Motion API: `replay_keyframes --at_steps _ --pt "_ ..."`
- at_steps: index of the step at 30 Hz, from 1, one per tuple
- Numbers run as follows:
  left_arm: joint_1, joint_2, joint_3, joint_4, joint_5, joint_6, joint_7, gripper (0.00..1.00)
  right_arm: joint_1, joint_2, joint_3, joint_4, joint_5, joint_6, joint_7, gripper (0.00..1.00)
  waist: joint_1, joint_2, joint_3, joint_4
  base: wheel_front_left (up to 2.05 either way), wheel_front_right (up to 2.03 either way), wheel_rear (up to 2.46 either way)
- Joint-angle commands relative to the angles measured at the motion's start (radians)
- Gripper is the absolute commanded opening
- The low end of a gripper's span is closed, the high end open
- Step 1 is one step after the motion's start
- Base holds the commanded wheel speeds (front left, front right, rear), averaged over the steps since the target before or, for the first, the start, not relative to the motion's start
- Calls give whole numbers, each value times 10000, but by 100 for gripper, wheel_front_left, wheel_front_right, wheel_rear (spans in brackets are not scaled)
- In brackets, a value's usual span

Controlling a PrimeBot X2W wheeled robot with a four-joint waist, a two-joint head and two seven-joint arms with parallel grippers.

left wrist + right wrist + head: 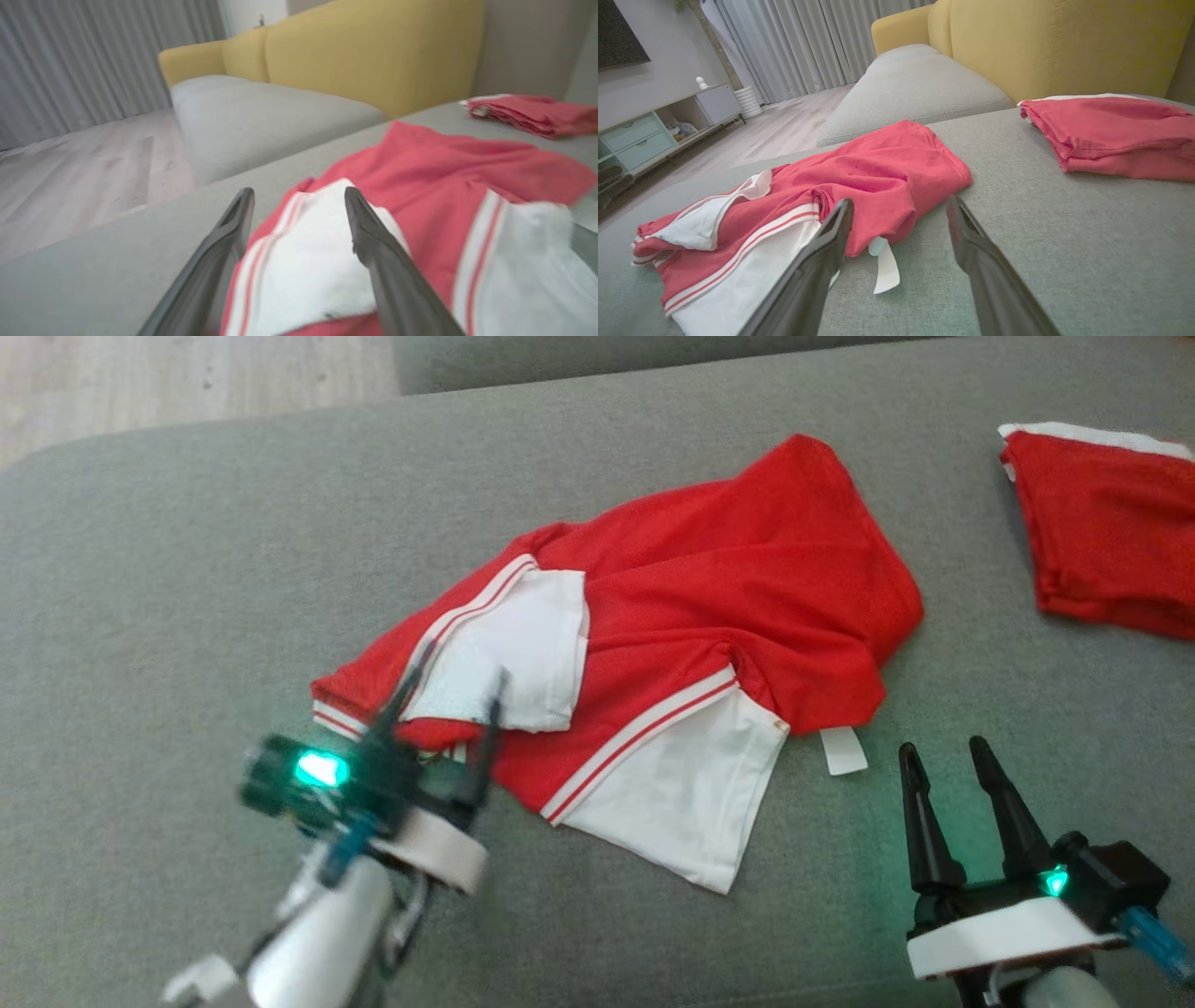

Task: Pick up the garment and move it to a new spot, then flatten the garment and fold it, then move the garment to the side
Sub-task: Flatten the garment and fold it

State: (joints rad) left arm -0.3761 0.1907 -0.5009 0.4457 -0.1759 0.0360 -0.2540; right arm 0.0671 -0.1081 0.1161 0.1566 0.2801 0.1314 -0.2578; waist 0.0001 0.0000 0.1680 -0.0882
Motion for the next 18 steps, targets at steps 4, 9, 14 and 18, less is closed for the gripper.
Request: replay_keyframes --at_steps 4,9,14,18 --pt "14 -223 -459 -251 517 -277 -76 100 -320 -189 168 -281 -45 -7 -40 100 -1 0 201 -296 0 0 0" --pt "207 -650 -1701 -61 1093 -904 -77 100 -407 -184 116 -328 -32 -7 -40 100 -1 0 437 -534 0 0 0" --pt "191 -881 -2893 610 1518 -1345 -77 100 -521 -177 106 -341 -24 -7 -40 100 -1 0 633 -648 0 0 0" --pt "-37 -1032 -3383 1505 1564 -1474 -4 100 -642 -169 138 -354 -16 -7 -40 100 -1 0 812 -747 0 0 0"
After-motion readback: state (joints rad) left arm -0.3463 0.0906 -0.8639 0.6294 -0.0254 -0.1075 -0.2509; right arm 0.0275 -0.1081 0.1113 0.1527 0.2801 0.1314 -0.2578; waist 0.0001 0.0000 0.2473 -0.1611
